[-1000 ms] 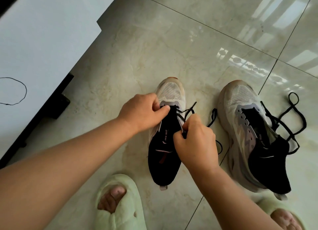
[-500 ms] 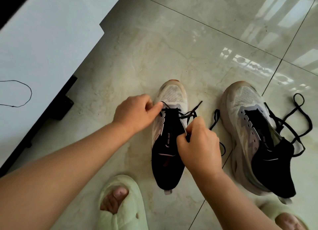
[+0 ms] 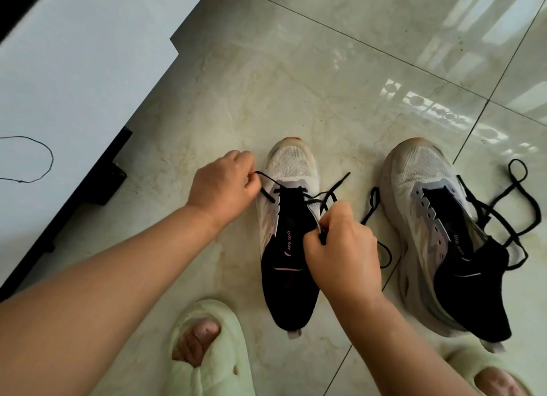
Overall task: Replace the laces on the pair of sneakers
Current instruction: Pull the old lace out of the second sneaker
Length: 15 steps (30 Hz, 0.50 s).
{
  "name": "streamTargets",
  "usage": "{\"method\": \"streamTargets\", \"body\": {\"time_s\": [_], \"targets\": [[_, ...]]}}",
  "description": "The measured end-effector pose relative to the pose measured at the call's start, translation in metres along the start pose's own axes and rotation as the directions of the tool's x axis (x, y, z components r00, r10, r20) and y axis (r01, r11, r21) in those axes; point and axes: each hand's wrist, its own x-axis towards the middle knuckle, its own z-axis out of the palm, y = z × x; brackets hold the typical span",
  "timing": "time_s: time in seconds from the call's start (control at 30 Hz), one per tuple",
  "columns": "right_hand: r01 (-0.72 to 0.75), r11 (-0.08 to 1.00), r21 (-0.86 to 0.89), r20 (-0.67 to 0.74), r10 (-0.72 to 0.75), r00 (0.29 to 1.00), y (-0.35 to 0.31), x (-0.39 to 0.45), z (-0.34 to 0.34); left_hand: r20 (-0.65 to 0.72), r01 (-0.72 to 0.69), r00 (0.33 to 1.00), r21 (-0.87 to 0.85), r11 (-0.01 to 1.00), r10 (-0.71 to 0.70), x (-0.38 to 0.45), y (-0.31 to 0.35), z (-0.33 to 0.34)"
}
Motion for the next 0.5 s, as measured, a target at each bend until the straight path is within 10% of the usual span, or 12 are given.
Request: {"method": "streamTargets", "body": {"time_s": [0.2, 0.37, 0.5], "targets": [[0.002, 1.0, 0.004, -0.011, -0.002, 1.0, -0.001, 0.0, 0.001, 0.379, 0.503, 0.853, -0.414, 0.759, -0.358, -0.016, 0.02, 0.001], [0.009, 1.0, -0.002, -0.003, -0.009, 1.0, -0.003, -0.001, 0.002, 0.396, 0.535, 0.845, -0.602, 0.593, -0.36, -0.029, 0.032, 0.006], [-0.006, 1.0, 0.002, -0.009, 0.006, 1.0, 0.001, -0.002, 0.0, 0.346, 0.467, 0.884, -0.605, 0.644, -0.315, -0.026, 0.025, 0.004]]}}
